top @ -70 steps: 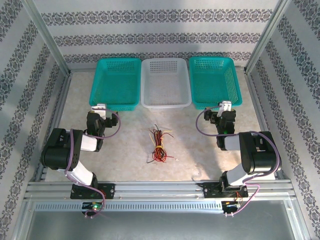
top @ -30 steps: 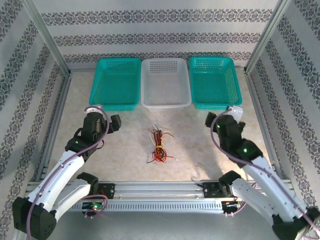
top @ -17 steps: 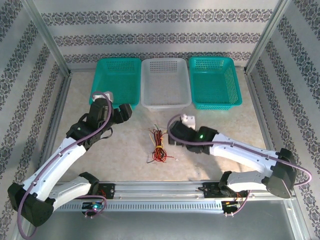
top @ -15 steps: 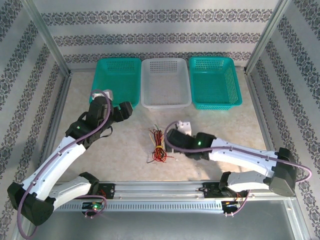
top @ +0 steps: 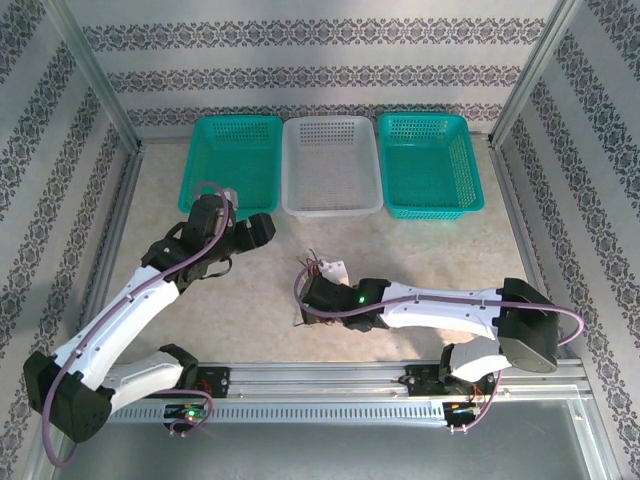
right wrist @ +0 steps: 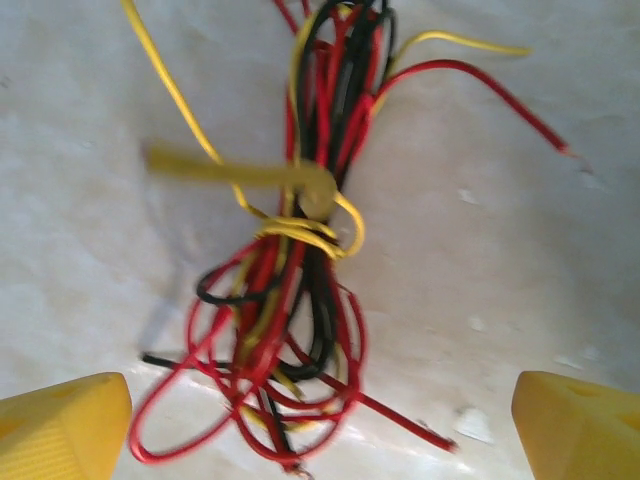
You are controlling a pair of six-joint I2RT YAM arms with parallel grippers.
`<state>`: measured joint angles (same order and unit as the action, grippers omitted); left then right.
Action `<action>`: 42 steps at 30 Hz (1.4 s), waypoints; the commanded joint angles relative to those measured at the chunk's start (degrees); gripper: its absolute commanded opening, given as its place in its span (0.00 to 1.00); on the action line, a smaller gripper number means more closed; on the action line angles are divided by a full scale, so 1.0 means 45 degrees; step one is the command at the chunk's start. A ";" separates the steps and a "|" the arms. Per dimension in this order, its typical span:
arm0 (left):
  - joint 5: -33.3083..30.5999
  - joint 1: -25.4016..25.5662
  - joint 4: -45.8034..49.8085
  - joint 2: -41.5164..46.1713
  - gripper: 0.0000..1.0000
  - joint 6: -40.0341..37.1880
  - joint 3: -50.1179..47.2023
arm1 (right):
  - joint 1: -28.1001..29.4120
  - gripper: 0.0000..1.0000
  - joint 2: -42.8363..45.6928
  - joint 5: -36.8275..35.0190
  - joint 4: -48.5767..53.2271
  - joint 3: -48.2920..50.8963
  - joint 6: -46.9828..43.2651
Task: Untangle the cables
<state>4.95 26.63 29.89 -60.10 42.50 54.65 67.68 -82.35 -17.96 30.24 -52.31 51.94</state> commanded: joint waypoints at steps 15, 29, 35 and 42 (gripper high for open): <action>-0.0536 0.0052 0.2413 0.0715 0.91 -0.1495 0.0919 | -0.1075 0.75 -0.1896 0.3000 -0.2542 0.1014 -0.0734; 0.0892 -0.0343 0.2516 -0.0427 0.94 -0.2840 0.2679 | -0.1200 0.01 0.0630 0.1809 -0.1958 0.1397 -0.1965; 0.2654 -0.2454 0.2519 -0.0228 0.99 -0.3662 0.4767 | -0.2436 0.00 0.3345 0.1977 0.0624 -0.1293 -0.4377; 1.1360 -0.2774 -0.4774 -0.0019 0.99 -0.0296 0.4011 | -0.5026 0.00 0.4122 0.7123 0.3122 -0.5965 -0.6959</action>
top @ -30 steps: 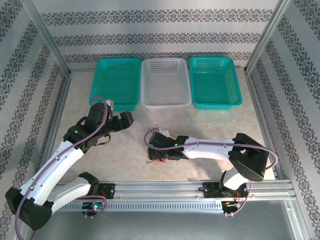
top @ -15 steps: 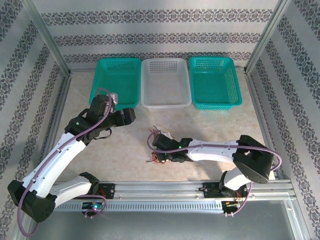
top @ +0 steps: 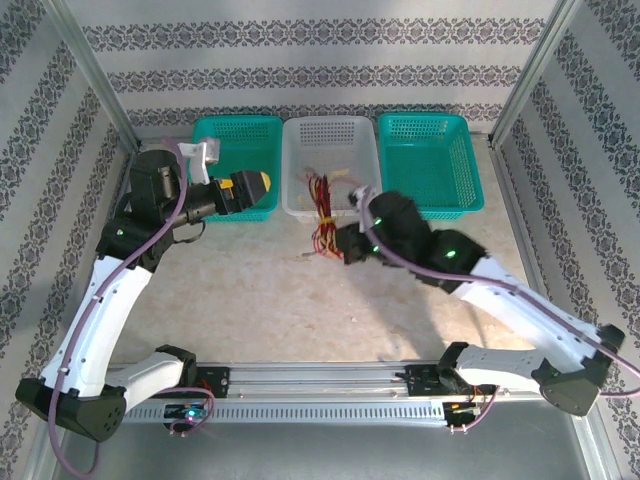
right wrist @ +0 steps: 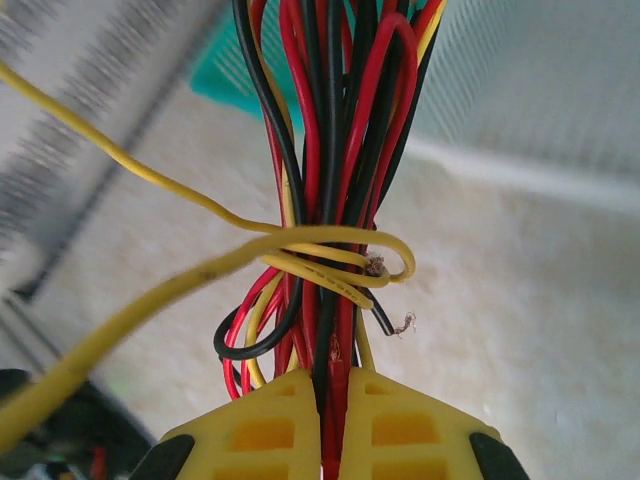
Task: Untangle the cables
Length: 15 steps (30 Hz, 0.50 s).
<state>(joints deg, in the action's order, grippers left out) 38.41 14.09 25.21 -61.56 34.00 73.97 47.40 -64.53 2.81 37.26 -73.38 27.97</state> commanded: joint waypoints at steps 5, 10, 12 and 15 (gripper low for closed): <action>0.4376 0.0043 -0.3180 -0.0207 0.99 0.0949 0.0826 | -0.1653 0.00 -0.0546 0.5748 0.2572 -0.3509 -0.2183; 0.4478 0.0722 -0.3907 -0.0839 0.99 0.1240 0.0827 | -0.1743 0.00 -0.1315 0.7056 0.2715 -0.4297 -0.2262; 0.4394 0.1315 -0.3430 -0.1101 0.99 0.0731 0.0892 | -0.1744 0.00 -0.1523 0.7308 0.2468 -0.4236 -0.2127; 0.4181 0.1713 -0.3535 -0.1222 0.99 0.0630 0.0241 | -0.1724 0.00 -0.1724 0.7779 0.2041 -0.4075 -0.1922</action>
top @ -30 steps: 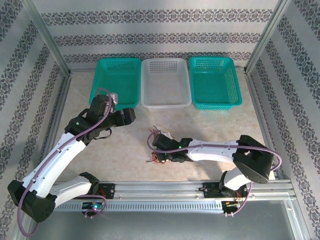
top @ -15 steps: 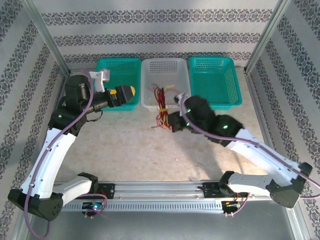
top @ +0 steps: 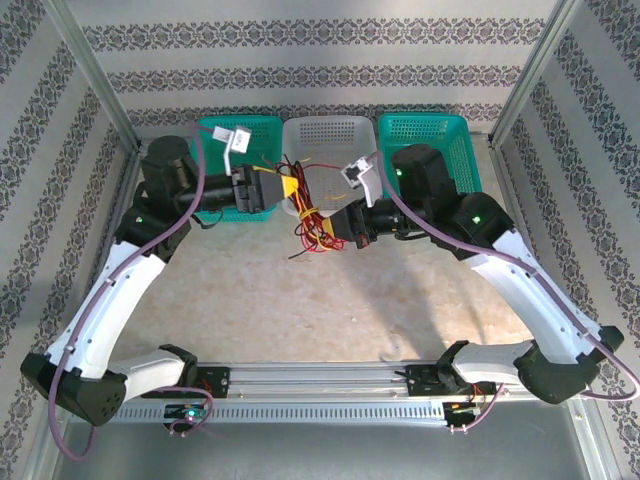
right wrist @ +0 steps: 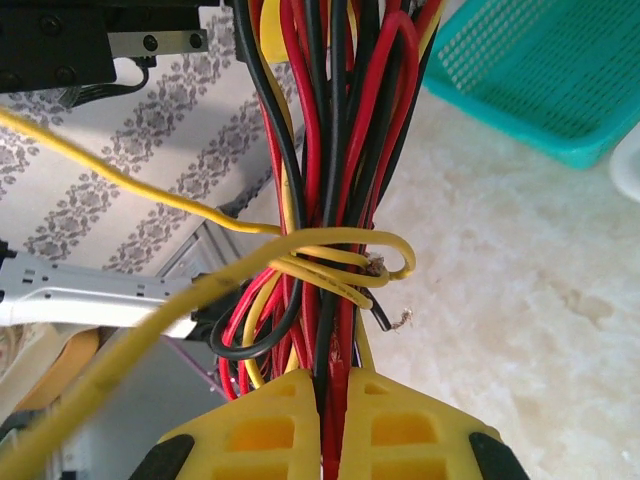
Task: Untangle the cables
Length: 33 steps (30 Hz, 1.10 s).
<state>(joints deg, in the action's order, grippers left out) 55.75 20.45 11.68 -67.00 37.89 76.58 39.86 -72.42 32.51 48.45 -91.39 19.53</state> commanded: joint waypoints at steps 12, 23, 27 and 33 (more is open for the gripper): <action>-0.1341 -0.0120 0.1399 0.0320 0.99 -0.0813 -0.1003 | -0.0074 0.00 -0.0016 0.0881 -0.0703 0.0057 -0.0082; -0.0237 0.0208 -0.3394 0.0431 0.99 0.3670 -0.2907 | 0.0364 0.00 -0.0058 0.1000 -0.1209 0.0426 0.0224; 0.0218 0.0205 -0.3390 0.0464 0.85 0.3725 -0.3333 | 0.0482 0.00 -0.0153 0.0959 -0.1332 0.0447 0.0260; 0.0229 0.0191 -0.3843 0.0689 0.50 0.3981 -0.3798 | 0.0499 0.00 -0.0080 0.0604 -0.1371 0.0602 0.0339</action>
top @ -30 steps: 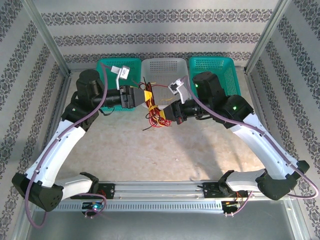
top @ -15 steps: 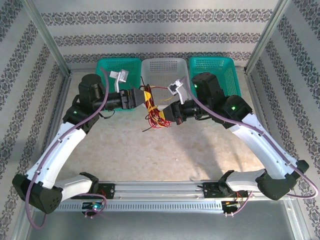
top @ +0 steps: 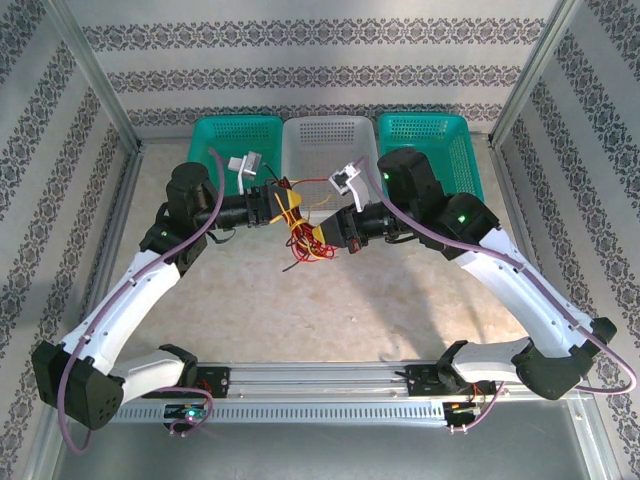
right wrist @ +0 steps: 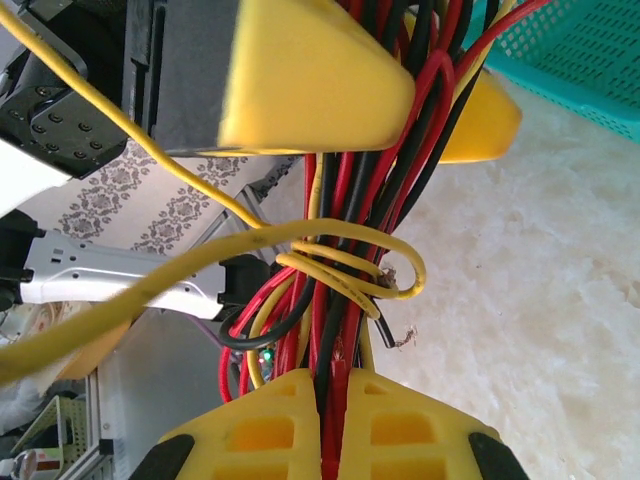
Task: Untangle the cables
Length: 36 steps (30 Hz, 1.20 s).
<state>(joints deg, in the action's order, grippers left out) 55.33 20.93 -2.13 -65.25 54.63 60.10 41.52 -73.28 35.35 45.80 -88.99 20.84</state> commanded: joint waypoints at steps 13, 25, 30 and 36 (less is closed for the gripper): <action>-0.0641 0.0087 -0.2287 0.0809 0.00 0.0751 -0.1243 | -0.0074 0.32 0.0583 -0.1791 -0.0269 -0.0016 0.0008; -0.2465 0.0045 0.1087 -0.0328 0.00 -0.0556 0.0051 | -0.0602 0.88 0.2372 -0.5356 0.0626 -0.0361 0.0469; -0.1580 0.0075 -0.0727 -0.0265 0.00 0.0302 -0.0487 | -0.0610 0.70 0.1564 -0.5341 0.0287 -0.0526 0.1178; -0.1113 0.0114 -0.0902 -0.0332 0.00 0.0317 -0.0364 | -0.0470 0.55 0.0884 -0.5187 -0.0308 -0.0530 0.1744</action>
<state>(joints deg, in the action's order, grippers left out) 47.37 20.95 -1.74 -67.55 54.89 58.08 39.13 -69.84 12.62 46.89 -91.00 26.76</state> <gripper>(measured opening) 0.110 0.555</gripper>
